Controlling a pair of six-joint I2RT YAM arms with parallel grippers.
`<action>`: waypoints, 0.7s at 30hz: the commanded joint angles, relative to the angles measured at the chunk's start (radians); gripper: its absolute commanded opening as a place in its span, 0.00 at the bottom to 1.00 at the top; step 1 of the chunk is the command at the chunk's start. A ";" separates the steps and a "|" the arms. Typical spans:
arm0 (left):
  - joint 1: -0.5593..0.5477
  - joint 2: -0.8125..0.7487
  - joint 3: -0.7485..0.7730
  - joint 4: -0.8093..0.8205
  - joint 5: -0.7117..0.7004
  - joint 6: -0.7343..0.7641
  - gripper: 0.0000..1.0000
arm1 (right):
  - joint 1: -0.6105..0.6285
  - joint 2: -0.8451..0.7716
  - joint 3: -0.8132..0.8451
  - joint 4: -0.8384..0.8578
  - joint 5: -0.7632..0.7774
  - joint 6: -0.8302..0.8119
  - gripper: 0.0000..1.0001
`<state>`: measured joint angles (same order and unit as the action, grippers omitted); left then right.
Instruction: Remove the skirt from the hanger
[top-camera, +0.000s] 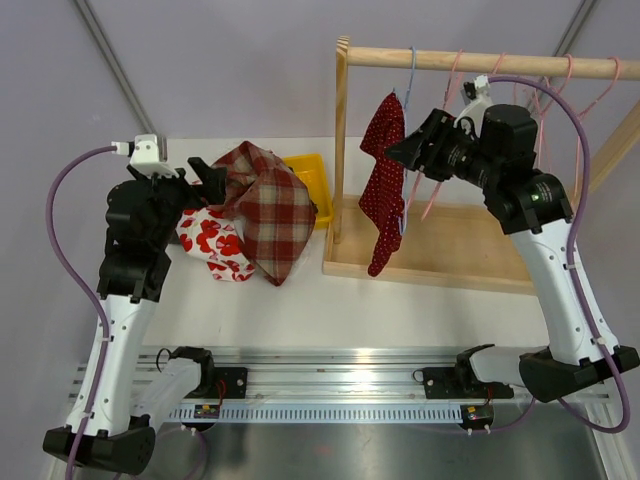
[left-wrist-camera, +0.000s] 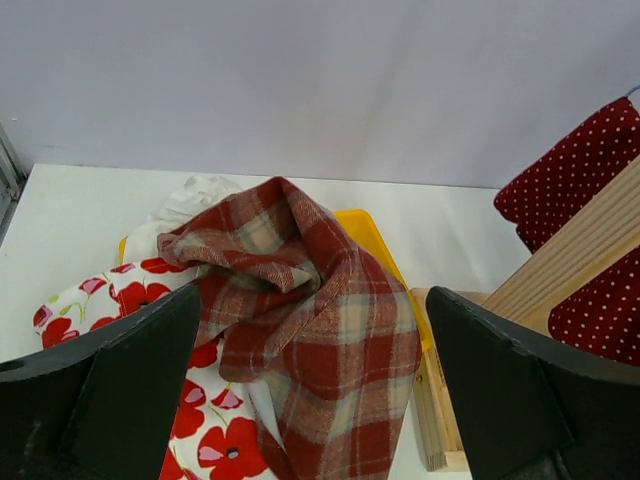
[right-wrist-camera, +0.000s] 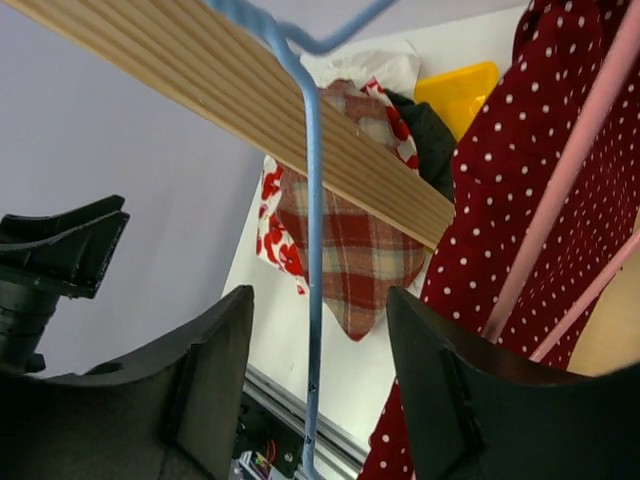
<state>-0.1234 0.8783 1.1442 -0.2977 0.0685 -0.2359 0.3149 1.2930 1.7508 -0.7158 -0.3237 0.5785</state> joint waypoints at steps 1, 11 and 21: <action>-0.005 -0.036 -0.020 0.031 0.016 -0.006 0.99 | 0.061 -0.011 -0.040 0.078 0.054 -0.006 0.61; -0.106 -0.045 0.012 0.011 0.014 0.040 0.99 | 0.099 0.025 0.134 0.010 0.094 -0.046 0.00; -0.435 0.036 0.032 0.150 0.120 0.067 0.99 | 0.099 0.048 0.457 -0.186 0.055 -0.043 0.00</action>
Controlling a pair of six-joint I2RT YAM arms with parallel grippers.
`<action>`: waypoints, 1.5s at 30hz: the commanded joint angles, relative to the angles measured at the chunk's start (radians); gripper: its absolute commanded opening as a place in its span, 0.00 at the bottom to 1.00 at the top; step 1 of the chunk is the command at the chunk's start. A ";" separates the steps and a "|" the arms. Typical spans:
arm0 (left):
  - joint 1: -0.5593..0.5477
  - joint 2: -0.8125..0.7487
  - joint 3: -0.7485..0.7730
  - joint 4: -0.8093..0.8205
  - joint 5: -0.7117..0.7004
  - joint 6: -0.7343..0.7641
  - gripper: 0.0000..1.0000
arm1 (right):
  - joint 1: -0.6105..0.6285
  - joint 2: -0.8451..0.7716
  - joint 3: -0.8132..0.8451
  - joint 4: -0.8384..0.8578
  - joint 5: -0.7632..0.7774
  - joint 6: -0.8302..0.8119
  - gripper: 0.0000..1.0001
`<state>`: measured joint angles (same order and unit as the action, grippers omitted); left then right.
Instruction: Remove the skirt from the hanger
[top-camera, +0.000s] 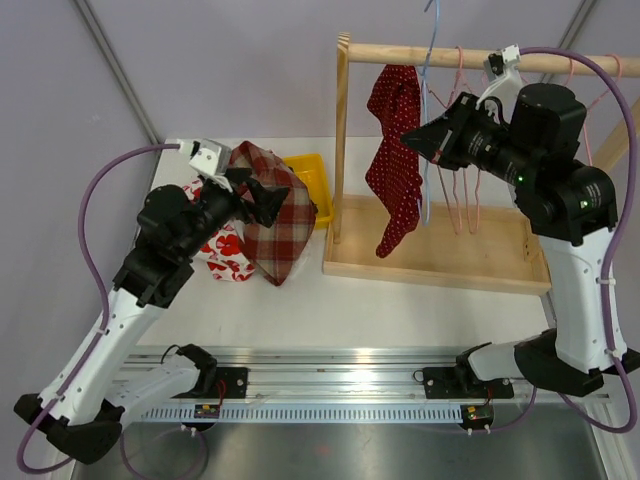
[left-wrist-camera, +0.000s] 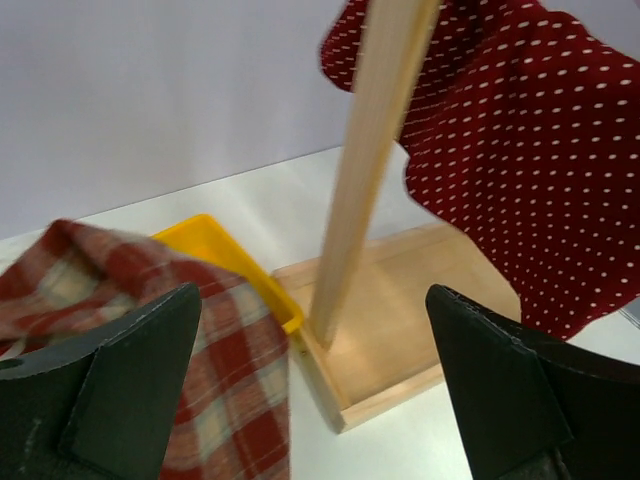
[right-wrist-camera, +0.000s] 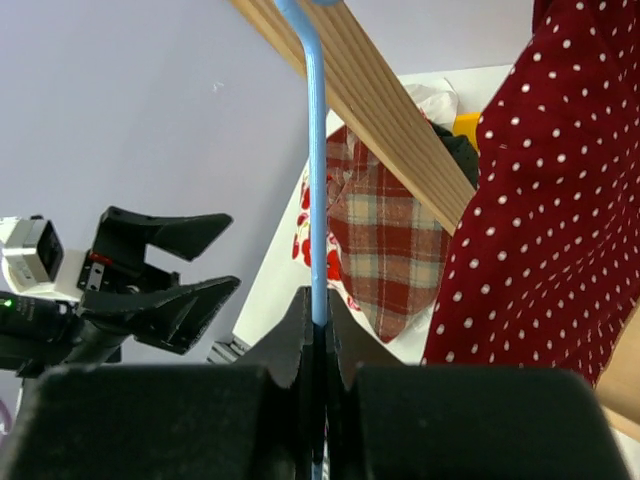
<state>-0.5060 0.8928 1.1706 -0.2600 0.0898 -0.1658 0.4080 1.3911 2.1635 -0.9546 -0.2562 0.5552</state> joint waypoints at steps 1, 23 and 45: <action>-0.112 0.014 -0.012 0.145 0.105 -0.015 0.99 | 0.008 -0.069 -0.005 0.069 -0.012 -0.009 0.00; -0.625 0.403 -0.022 0.478 0.044 -0.061 0.99 | 0.008 -0.205 -0.180 0.122 -0.006 0.022 0.00; -0.988 0.314 -0.561 0.633 -0.323 -0.250 0.00 | 0.008 -0.155 -0.010 0.041 0.060 -0.046 0.00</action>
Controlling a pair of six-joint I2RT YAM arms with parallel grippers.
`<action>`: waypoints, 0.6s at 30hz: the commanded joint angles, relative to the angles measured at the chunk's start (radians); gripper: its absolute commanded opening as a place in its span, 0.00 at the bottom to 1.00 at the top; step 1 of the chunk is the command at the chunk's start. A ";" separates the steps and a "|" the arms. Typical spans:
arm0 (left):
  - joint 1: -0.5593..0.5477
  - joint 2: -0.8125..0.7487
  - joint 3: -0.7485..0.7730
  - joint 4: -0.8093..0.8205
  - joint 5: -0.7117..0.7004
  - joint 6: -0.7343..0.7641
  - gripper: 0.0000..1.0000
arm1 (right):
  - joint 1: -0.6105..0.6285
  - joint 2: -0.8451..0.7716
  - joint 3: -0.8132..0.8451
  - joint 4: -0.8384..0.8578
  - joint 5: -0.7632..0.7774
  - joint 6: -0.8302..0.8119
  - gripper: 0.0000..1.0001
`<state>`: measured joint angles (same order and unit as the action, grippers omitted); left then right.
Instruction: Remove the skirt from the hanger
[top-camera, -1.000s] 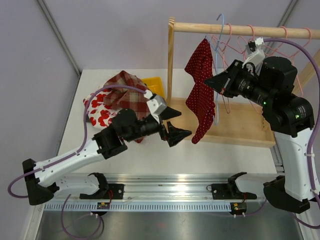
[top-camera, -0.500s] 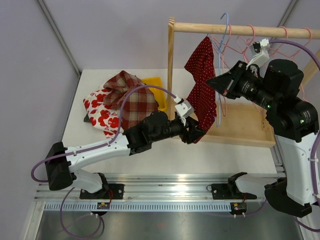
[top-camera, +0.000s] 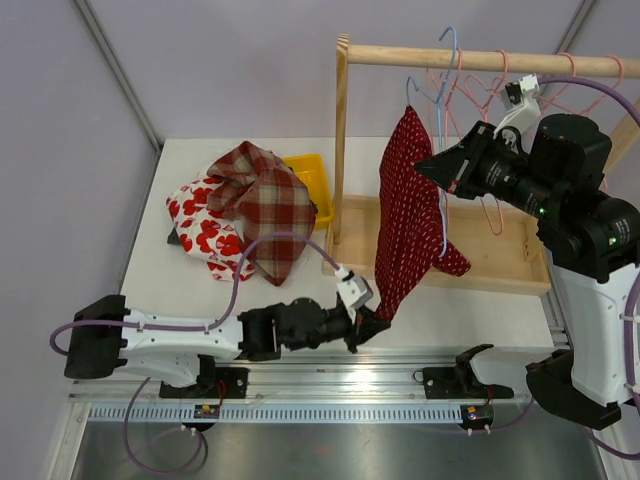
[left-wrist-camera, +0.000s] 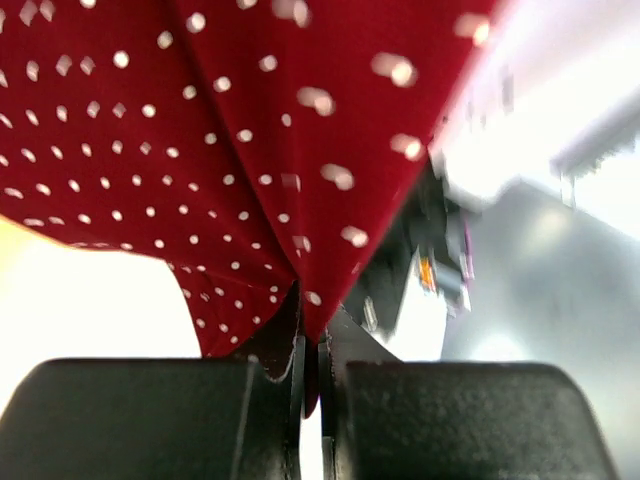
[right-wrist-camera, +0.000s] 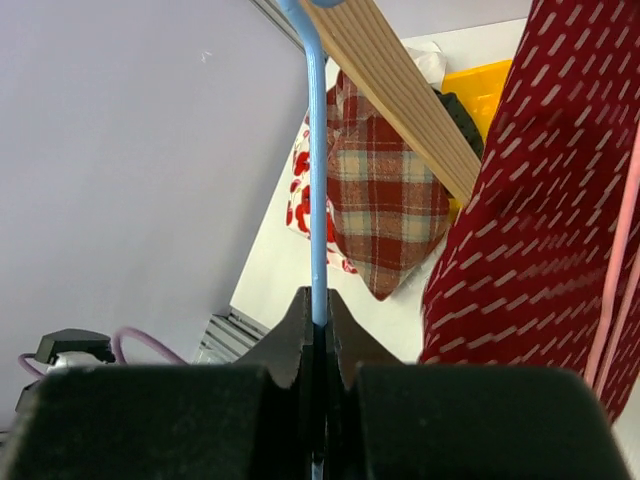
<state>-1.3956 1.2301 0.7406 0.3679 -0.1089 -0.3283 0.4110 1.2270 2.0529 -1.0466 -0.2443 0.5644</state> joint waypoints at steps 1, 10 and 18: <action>-0.126 -0.029 -0.168 0.015 -0.161 -0.110 0.00 | 0.003 0.028 0.114 0.128 0.050 -0.060 0.00; -0.276 -0.090 -0.339 -0.055 -0.251 -0.252 0.00 | 0.003 0.088 0.151 0.142 0.051 -0.066 0.00; -0.235 -0.314 -0.045 -0.533 -0.558 -0.039 0.00 | 0.003 0.089 0.041 0.204 0.043 -0.043 0.00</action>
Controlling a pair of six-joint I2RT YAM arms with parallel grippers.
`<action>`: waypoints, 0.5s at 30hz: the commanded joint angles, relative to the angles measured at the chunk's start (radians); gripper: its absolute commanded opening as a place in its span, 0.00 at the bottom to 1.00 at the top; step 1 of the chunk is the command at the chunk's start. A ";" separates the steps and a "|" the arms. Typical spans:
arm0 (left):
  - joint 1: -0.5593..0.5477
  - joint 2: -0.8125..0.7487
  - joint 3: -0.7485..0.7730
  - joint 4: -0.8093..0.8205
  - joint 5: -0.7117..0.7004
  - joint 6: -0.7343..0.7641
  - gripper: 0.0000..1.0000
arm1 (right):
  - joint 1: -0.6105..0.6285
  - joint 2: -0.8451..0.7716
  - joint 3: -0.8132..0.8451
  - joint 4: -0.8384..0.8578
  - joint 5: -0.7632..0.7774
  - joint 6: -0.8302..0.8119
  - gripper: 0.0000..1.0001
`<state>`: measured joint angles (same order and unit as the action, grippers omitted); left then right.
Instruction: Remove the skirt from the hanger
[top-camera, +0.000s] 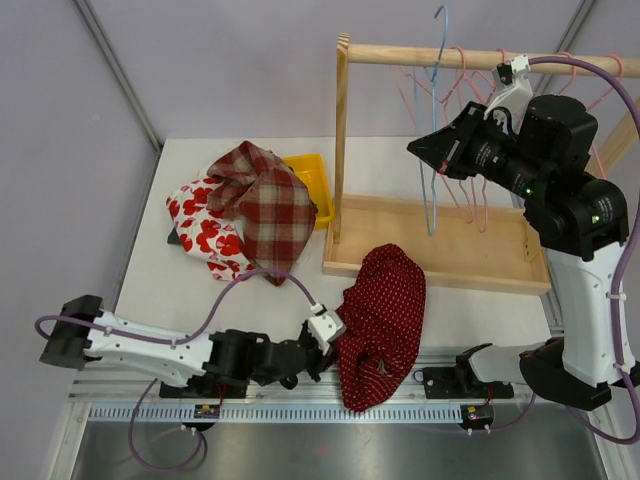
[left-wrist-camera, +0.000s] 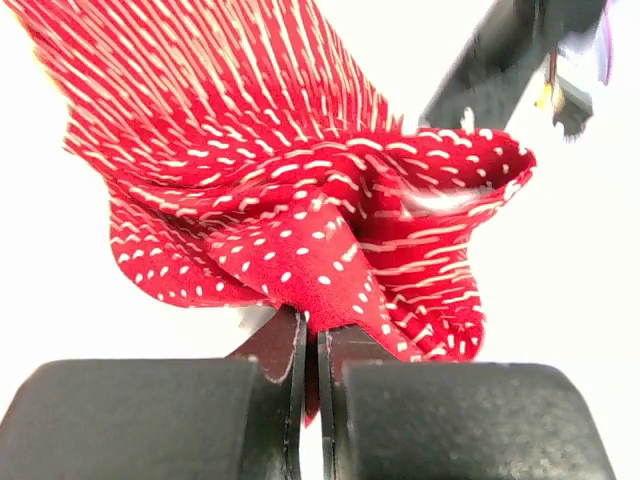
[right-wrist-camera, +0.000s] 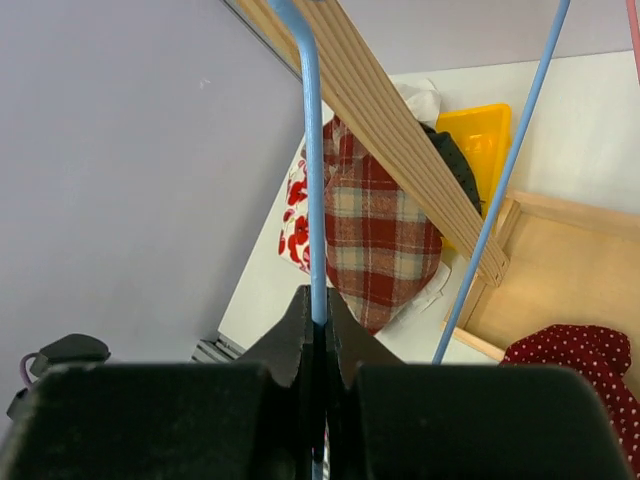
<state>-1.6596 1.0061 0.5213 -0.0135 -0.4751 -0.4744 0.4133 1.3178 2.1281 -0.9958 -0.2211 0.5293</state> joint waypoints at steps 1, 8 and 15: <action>0.059 -0.101 0.216 -0.184 -0.192 0.141 0.00 | 0.001 -0.009 -0.051 0.163 0.019 -0.005 0.00; 0.604 -0.081 0.624 -0.354 0.037 0.455 0.00 | 0.002 -0.023 -0.164 0.221 0.019 0.026 0.00; 1.279 0.336 1.273 -0.544 0.524 0.439 0.00 | 0.002 -0.038 -0.226 0.246 0.025 0.034 0.00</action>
<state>-0.5266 1.2007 1.6165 -0.4671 -0.1963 -0.0635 0.4133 1.3148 1.9125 -0.8318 -0.2192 0.5556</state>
